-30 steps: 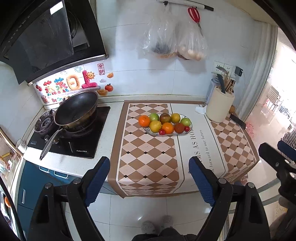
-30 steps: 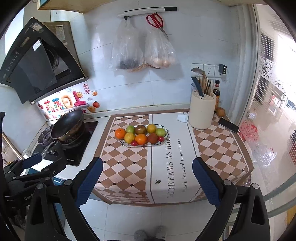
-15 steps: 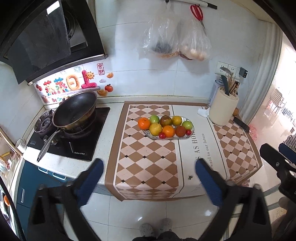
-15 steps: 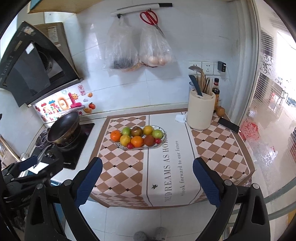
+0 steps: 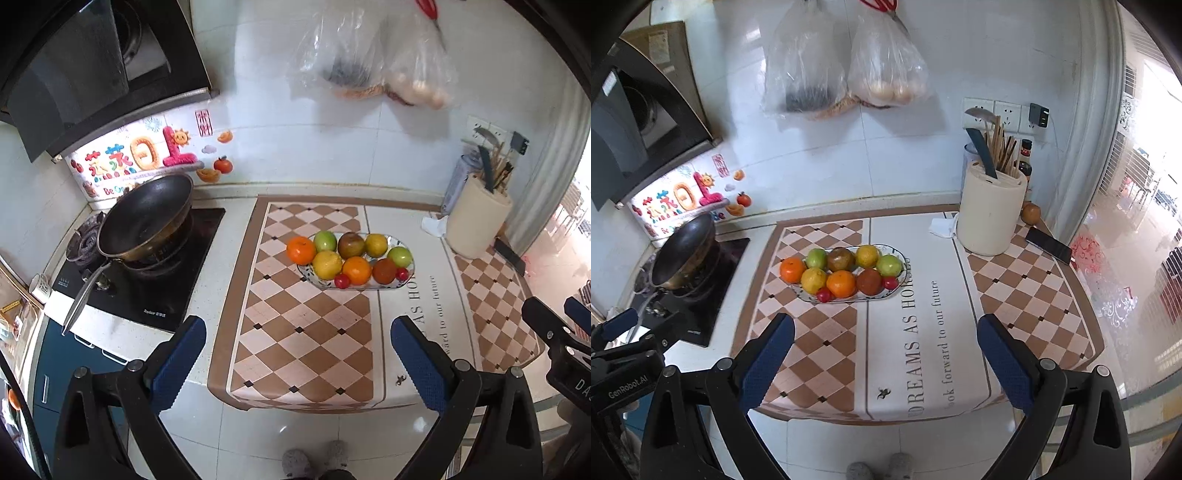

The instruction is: Organize fruits

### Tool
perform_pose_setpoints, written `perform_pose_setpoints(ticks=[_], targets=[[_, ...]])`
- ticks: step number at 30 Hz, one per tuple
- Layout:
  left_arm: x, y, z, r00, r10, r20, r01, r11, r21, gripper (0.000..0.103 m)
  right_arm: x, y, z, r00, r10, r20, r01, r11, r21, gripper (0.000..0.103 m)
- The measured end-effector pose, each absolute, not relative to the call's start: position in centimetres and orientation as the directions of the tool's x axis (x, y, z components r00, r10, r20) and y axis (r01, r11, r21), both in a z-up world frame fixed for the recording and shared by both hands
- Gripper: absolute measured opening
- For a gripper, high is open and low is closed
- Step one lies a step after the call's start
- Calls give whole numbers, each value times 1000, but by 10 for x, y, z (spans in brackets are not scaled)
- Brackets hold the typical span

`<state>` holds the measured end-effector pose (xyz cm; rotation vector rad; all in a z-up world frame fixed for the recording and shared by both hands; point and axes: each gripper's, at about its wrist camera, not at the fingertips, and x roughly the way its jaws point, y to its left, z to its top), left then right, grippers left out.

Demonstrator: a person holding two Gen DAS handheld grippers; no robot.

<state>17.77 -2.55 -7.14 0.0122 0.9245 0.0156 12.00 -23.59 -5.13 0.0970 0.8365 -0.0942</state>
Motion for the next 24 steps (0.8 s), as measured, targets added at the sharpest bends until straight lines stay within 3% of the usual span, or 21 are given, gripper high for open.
perform_pose_setpoints(ticks=[24], targets=[[214,-32,-110,534,46,-844,-9,999,49,103,160,-239,-91,595,-59,-802,127,992,21,101]])
